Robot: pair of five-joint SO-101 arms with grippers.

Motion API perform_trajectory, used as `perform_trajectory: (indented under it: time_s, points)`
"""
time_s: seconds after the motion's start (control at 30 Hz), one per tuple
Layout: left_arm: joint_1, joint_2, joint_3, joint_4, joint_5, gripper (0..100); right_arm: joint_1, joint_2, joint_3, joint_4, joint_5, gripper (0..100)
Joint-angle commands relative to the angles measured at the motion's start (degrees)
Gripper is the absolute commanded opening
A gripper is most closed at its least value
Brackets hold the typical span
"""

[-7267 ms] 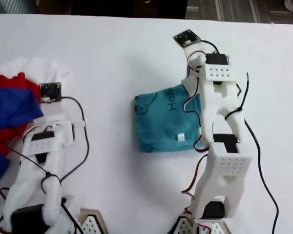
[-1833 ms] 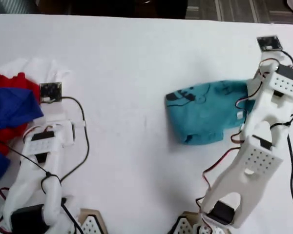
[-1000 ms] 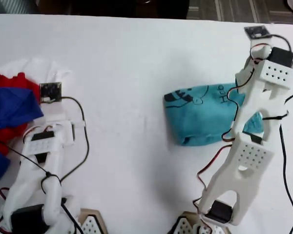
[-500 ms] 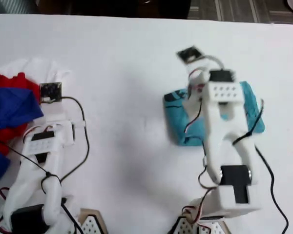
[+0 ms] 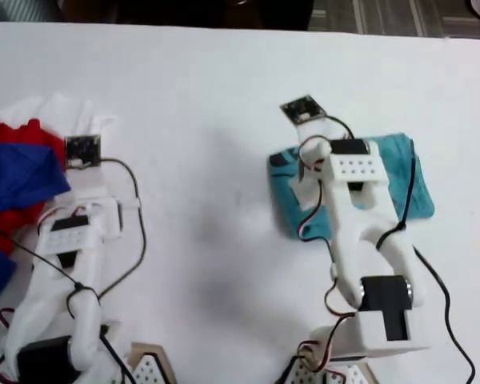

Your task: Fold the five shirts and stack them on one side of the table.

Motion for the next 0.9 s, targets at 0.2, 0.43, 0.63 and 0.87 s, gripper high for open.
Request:
perform_trajectory:
  time_s: [0.2,0.43,0.63,0.87]
  points:
    - [0.5,0.1,-0.8,-1.1,0.2,3,-0.7,6.4,-0.6,-2.9,-0.4,19.3]
    - [0.5,0.1,-0.8,-1.1,0.2,3,-0.7,6.4,-0.7,-2.9,-0.4,3.4]
    - [0.5,0.1,-0.8,-1.1,0.2,3,-0.7,6.4,-0.7,-2.6,-0.4,2.0]
    - [0.5,0.1,-0.8,-1.1,0.2,3,-7.0,-1.2,-0.4,0.7,-0.7,2.0]
